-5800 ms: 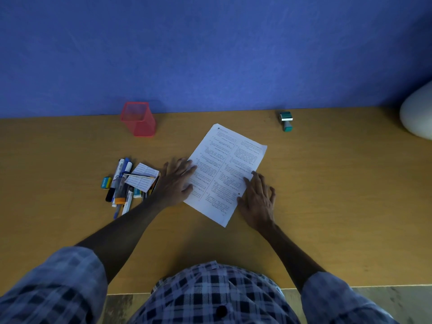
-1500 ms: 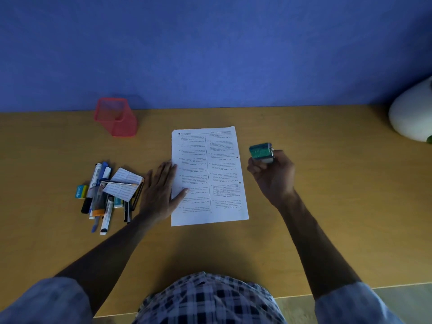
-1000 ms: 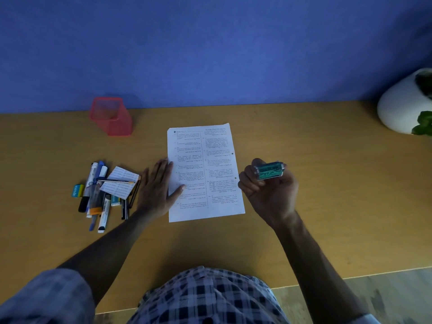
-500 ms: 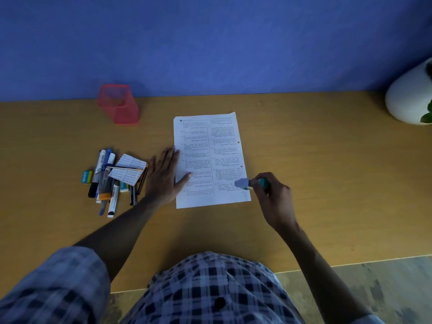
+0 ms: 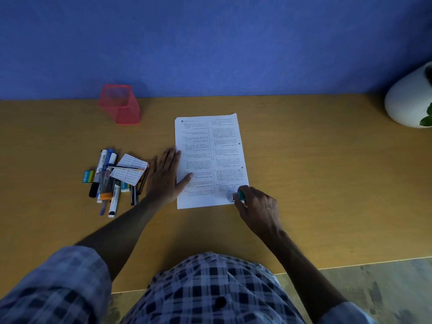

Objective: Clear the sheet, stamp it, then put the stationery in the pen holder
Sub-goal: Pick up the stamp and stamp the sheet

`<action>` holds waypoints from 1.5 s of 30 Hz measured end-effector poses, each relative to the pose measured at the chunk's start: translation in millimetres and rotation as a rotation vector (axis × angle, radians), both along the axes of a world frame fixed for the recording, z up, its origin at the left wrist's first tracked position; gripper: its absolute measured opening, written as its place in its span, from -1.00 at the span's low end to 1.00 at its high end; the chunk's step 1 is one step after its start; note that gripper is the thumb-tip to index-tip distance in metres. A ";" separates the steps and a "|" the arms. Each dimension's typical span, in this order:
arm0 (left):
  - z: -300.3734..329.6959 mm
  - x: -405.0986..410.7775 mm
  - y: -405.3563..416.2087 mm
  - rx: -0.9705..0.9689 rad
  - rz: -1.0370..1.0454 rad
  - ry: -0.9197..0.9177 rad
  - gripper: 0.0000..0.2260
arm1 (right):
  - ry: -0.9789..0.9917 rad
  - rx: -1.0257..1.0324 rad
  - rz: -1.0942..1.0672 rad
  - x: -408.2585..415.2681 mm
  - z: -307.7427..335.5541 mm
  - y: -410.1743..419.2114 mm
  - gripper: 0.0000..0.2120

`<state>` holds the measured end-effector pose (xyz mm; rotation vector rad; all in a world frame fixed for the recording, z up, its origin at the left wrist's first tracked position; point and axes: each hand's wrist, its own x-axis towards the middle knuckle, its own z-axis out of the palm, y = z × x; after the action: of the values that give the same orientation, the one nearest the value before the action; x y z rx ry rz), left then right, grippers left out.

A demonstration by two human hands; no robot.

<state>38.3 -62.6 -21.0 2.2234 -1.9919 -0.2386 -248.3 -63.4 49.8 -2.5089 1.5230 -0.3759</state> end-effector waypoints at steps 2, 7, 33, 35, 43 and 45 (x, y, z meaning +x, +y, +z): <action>-0.6 0.2 0.3 -0.004 0.000 0.003 -0.28 | -0.011 -0.014 0.014 1.0 -1.5 -1.6 -0.84; -1.6 1.2 0.2 0.000 -0.002 0.010 -0.28 | -0.014 0.018 0.016 7.2 -12.1 1.1 -0.84; -2.4 1.9 -0.1 0.014 0.012 0.008 -0.28 | -0.163 -0.093 -0.051 17.2 -30.8 5.0 -0.86; -2.0 1.9 -0.3 0.016 0.016 0.005 -0.28 | -0.150 -0.087 -0.055 17.3 -29.7 5.8 -0.85; -0.4 2.8 0.1 0.021 0.005 0.012 -0.27 | -0.140 -0.017 -0.102 16.1 -15.4 6.8 -0.87; -0.2 3.2 -0.2 0.027 0.001 0.005 -0.27 | -0.288 0.041 -0.180 12.3 -3.0 9.0 -0.86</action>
<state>41.5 -62.8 -21.1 2.2378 -1.9963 -0.2730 -236.0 -54.4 46.8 -2.1784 1.6205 -0.6915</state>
